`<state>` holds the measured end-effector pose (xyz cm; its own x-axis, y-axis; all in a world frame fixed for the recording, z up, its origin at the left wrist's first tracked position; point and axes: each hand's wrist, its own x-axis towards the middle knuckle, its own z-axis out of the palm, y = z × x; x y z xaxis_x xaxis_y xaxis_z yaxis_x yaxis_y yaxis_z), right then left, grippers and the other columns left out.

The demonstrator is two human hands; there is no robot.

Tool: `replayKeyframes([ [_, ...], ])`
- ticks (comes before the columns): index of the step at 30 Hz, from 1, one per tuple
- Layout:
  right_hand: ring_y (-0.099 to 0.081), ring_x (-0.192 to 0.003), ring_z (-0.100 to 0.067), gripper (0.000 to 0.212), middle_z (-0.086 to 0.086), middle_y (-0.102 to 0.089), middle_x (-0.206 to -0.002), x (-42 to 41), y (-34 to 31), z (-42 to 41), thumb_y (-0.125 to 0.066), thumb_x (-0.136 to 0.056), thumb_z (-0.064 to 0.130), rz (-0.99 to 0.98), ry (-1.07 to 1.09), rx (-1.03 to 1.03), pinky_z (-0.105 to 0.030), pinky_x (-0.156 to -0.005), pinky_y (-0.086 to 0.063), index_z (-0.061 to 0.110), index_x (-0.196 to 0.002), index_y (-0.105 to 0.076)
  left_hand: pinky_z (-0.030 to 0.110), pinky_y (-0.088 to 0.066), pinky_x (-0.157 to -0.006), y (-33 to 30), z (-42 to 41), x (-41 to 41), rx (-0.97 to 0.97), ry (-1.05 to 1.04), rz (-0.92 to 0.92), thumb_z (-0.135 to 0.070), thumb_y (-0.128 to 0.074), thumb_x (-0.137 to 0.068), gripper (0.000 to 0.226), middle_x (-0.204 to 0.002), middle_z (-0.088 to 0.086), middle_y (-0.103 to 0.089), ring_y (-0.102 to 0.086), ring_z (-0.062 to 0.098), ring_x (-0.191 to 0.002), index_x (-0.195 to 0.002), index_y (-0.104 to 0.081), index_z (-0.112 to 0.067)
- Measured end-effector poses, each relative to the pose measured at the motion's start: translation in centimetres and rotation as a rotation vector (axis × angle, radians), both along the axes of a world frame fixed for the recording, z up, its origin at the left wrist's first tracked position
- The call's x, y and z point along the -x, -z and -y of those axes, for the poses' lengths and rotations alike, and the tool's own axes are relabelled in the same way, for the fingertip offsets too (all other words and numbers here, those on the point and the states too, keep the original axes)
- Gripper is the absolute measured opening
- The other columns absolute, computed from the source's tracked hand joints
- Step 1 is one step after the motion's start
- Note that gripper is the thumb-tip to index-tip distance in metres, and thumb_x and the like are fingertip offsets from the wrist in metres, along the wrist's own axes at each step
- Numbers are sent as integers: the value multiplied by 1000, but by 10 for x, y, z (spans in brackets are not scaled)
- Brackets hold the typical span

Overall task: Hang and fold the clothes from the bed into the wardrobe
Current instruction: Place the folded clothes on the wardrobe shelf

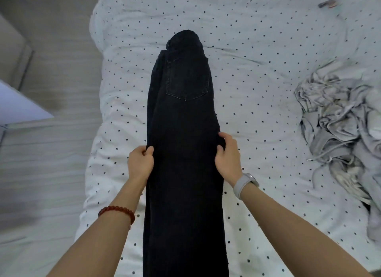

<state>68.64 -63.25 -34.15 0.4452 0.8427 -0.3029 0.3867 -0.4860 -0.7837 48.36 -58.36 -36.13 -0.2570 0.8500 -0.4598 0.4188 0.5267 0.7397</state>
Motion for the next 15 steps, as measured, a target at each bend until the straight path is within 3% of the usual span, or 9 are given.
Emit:
replayKeyframes([
  [3, -53, -104, -27, 39, -11, -45, -126, -5, 12, -2, -41, -94, 9, 115, -82, 148, -38, -96, -41, 18, -132, -42, 39, -48, -71, 6, -4, 4, 120, 57, -114, -20, -46, -93, 25, -69, 9, -56, -53, 28, -69, -74, -55, -7],
  [6, -52, -109, -27, 39, -10, -42, -129, -14, 4, -33, -38, -96, 15, 166, -86, 147, -42, -97, -40, 17, -134, -40, 42, -51, -82, 0, -26, -5, 185, 68, 13, -19, -50, -89, 15, -75, 6, -58, -58, 29, -80, -75, -53, -14],
  [9, -38, -128, -21, 45, -7, -34, -143, -18, -11, -66, -33, -99, 16, 189, -172, 32, -35, -107, -31, 16, -144, -30, 35, -47, -86, -15, -62, -20, 161, 15, 206, -21, -51, -93, 7, -87, -3, -57, -56, 20, -90, -96, -55, -16],
  [11, -23, -139, -18, 49, -5, -22, -152, -16, -16, -91, -32, -100, 17, 205, -264, -1, -27, -112, -19, 14, -147, -21, 36, -48, -90, -20, -94, -29, 147, 7, 271, -26, -51, -94, 22, -102, 3, -60, -58, 22, -97, -107, -59, -10],
  [15, -4, -145, -18, 53, -3, -2, -158, -8, -16, -136, -30, -101, 23, 269, -379, 17, -20, -112, -5, 16, -149, -10, 34, -48, -87, -26, -149, -43, 128, 1, 334, -28, -52, -95, 24, -100, 5, -61, -58, 22, -96, -99, -64, -8],
])
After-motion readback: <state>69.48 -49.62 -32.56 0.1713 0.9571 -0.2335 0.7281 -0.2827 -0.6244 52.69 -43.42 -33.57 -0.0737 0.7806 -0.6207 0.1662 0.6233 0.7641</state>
